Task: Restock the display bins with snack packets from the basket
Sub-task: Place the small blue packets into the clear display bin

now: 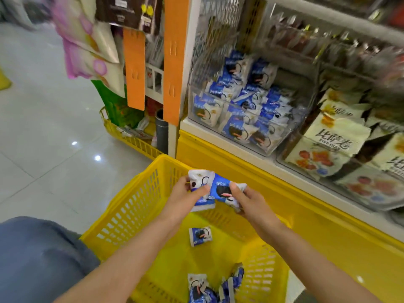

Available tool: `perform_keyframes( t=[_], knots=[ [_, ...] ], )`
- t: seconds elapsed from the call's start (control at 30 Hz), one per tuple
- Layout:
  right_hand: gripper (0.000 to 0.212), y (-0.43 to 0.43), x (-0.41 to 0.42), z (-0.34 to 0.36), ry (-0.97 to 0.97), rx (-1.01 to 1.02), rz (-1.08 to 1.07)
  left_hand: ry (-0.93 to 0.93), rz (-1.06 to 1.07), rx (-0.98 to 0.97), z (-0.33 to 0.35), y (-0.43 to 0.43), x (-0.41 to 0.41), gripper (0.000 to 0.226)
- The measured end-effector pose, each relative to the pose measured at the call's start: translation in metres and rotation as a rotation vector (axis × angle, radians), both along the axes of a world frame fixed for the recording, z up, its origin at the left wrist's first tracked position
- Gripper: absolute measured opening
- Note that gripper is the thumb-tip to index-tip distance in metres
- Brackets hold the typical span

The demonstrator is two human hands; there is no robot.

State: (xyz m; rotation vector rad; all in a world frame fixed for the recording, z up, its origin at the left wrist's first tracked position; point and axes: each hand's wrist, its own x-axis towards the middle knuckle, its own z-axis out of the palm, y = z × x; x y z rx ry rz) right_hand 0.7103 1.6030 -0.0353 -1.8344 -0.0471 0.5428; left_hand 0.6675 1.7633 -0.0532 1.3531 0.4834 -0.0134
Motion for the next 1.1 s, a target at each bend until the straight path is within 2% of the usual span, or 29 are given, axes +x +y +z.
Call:
perform_keyframes(
  t=[0.17,0.27,0.4,0.5,0.63,0.7,0.77,0.87,0.97,1.03,1.1],
  knots=[
    [0.026,-0.006,0.002,0.046,-0.047,0.033,0.074,-0.193,-0.05,0.149,0.046,0.007,0.012,0.026],
    [0.041,-0.007,0.003,0.069,-0.083,0.05,0.094,-0.301,-0.104,0.244,0.071,0.016,0.02,0.026],
    [0.046,-0.006,0.016,0.097,-0.144,0.029,0.096,-0.377,-0.139,0.315,0.097,0.024,0.03,0.031],
    [0.045,0.001,0.036,0.114,-0.271,-0.004,0.039,-0.398,-0.071,0.192,0.108,0.032,0.039,0.025],
    [0.026,0.018,0.089,0.133,-0.507,-0.056,-0.228,-0.364,0.005,0.024,0.117,0.048,0.054,0.02],
    [0.027,0.029,0.125,0.141,-0.569,-0.1,-0.34,-0.355,0.019,-0.008,0.12,0.055,0.06,0.02],
    [0.039,0.039,0.164,0.144,-0.597,-0.192,-0.444,-0.344,0.032,-0.036,0.121,0.06,0.067,0.021],
    [0.038,0.039,0.216,0.141,-0.582,-0.392,-0.511,-0.321,0.064,-0.053,0.119,0.065,0.077,0.02],
    [0.044,0.038,0.249,0.134,-0.521,-0.666,-0.482,-0.317,0.07,-0.045,0.12,0.067,0.086,0.037],
    [0.047,0.043,0.263,0.13,-0.539,-0.792,-0.434,-0.322,0.09,-0.035,0.12,0.07,0.093,0.038],
    [0.047,0.049,0.273,0.127,-0.555,-0.835,-0.39,-0.325,0.104,-0.047,0.121,0.073,0.098,0.035]
  ],
)
